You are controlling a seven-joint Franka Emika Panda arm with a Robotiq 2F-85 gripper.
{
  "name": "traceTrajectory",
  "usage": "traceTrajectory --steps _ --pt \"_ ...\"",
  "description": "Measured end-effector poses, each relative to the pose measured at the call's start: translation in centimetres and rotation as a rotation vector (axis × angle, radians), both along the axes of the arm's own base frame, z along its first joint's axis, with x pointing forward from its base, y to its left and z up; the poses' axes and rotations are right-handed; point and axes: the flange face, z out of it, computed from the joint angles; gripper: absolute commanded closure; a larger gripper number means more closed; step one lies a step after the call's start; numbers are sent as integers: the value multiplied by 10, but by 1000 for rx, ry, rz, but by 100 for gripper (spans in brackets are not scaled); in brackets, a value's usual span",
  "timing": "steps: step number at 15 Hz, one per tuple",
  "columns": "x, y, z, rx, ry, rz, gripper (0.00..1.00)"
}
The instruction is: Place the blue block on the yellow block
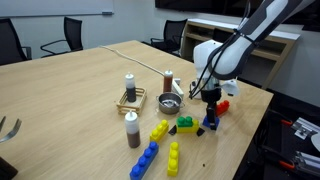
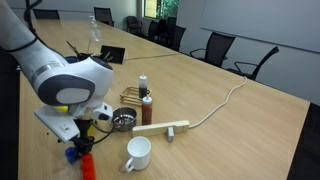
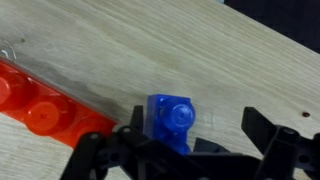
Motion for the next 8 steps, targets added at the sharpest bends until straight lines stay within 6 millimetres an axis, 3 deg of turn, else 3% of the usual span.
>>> traceTrajectory --steps 6,7,8 --pt "8 0 -2 -34 -90 13 0" --pt "9 1 -1 -41 -102 16 2" --pt "10 2 -1 -48 -112 18 15"
